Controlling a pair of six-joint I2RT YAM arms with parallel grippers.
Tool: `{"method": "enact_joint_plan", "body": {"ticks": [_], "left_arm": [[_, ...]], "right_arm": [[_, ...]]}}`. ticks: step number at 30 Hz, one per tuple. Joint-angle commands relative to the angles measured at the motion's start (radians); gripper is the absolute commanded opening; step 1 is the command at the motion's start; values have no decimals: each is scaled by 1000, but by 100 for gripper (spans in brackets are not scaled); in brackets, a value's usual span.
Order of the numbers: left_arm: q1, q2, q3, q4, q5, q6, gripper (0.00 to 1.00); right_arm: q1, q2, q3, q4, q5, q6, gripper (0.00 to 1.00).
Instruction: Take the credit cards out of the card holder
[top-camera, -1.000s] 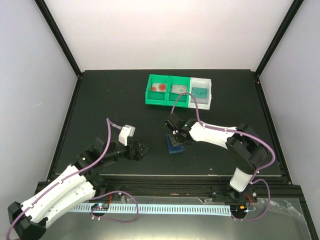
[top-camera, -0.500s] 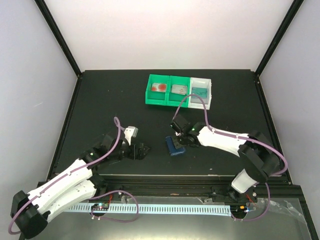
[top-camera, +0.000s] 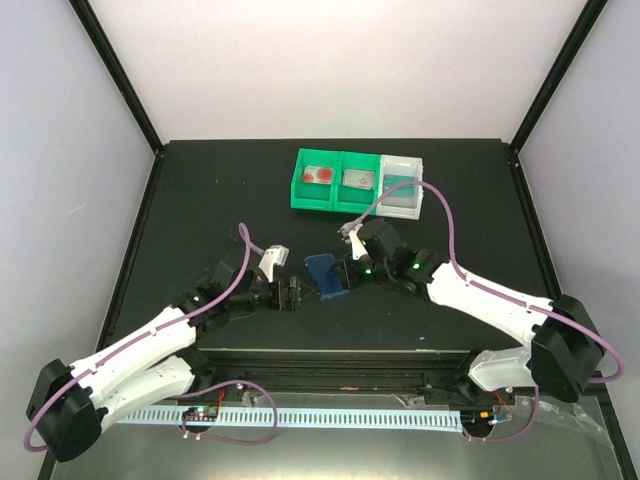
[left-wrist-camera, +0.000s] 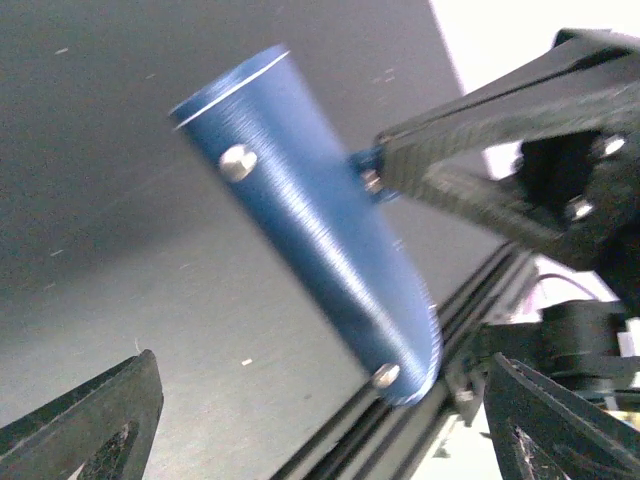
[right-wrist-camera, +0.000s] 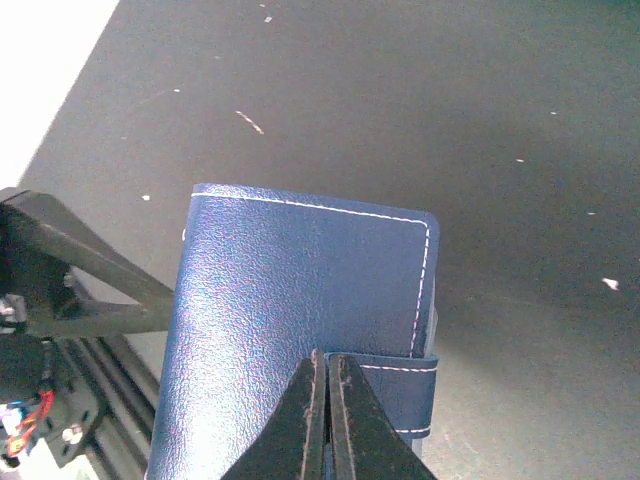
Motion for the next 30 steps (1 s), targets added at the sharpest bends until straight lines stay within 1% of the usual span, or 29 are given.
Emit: {"method": "enact_joint_plan", "body": {"ticks": [1,6,8,9,11,12,14,15,18,19,20,23,28,30], "left_arm": [[5,-7,-9,218,122,-114,90],[6,30,-4,222,97,-125,89],[5,49,-2,225,98,-132,84],[5,55,-2,227,99,-134,79],[4,64,-1,228,94,-139,68],[5,65,-1,228,86,-140,59],[7,67,-2,217,70,-142,38],[6,67,-2,207,63,-142,31],[9,74,-2,188,56,-140,15],[11,76,-2,186,59,-139,8],[11,78,-2,184,61,-134,2],[13,86,-7,182,61,-122,2],[22,112,-8,171,52,-106,2],[29,136,-3,161,40,-95,2]], "right_arm": [[11,-41,-14,71,-76,41,1],[19,-62,-30,112,-100,70,1],[23,-66,-36,130,-116,77,1],[25,-67,-36,134,-122,80,1],[28,-69,-41,143,-130,81,1],[28,-70,-43,145,-131,80,1],[29,-74,-48,140,-123,76,1],[29,-78,-50,136,-115,70,1],[29,-90,-61,107,-55,47,1],[29,-94,-66,96,-30,38,1],[29,-98,-70,85,-10,31,1],[28,-111,-84,59,47,17,1],[28,-103,-90,-16,217,0,1],[28,-85,-90,-26,239,-6,1]]}}
